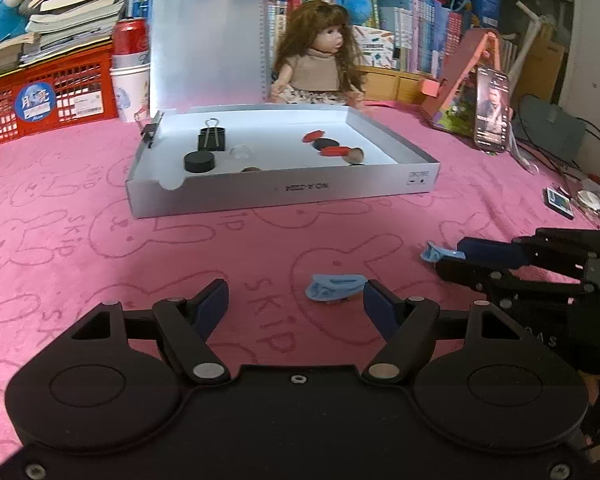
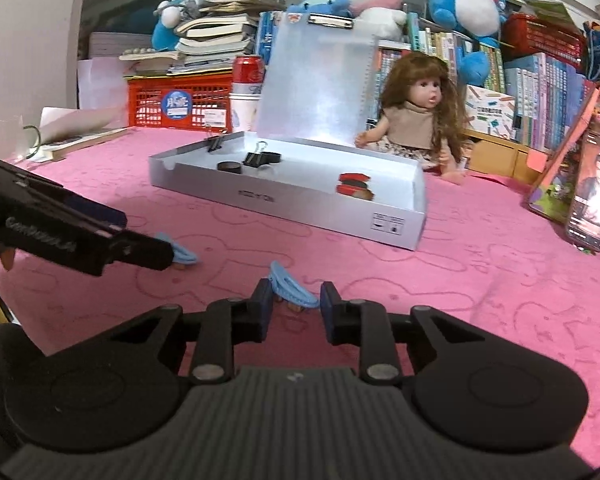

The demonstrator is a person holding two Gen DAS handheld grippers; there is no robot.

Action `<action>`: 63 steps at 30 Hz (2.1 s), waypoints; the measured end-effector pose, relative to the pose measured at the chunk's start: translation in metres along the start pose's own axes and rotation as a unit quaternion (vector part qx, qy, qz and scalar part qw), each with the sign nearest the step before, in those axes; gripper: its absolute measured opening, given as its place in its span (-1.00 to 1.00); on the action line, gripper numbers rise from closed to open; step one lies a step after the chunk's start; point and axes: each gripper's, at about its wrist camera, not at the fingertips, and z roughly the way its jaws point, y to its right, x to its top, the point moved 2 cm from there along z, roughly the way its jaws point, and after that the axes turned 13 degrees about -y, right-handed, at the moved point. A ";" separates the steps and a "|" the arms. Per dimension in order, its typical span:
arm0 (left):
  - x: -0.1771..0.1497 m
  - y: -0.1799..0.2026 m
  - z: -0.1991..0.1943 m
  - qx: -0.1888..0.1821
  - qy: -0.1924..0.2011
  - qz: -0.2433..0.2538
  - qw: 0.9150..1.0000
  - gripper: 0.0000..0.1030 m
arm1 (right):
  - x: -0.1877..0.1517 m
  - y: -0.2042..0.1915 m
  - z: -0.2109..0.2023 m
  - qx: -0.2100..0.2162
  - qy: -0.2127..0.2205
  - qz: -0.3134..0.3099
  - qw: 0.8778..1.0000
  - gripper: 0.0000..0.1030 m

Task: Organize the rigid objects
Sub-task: 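Grasp a blue plastic clip with the left gripper while the right gripper grasps another, then carry both blue clips into the box and open both grippers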

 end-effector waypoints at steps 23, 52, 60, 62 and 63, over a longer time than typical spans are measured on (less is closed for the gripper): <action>-0.002 0.029 0.011 0.032 0.031 0.015 0.999 -0.35 | 0.003 -0.002 0.007 0.028 0.010 0.012 0.999 -0.28; 0.137 -0.037 0.080 0.083 0.029 -0.083 0.993 -0.35 | 0.117 0.036 0.094 0.008 -0.007 0.076 0.997 -0.28; 0.144 -0.044 0.096 0.099 0.023 -0.085 0.991 -0.35 | 0.127 0.040 0.113 0.017 -0.024 0.090 0.995 -0.28; 0.145 -0.045 0.099 0.102 0.023 -0.086 0.991 -0.35 | 0.129 0.039 0.117 0.021 -0.028 0.092 0.995 -0.27; 0.145 -0.046 0.100 0.104 0.022 -0.086 0.991 -0.35 | 0.129 0.039 0.119 0.022 -0.029 0.093 0.995 -0.27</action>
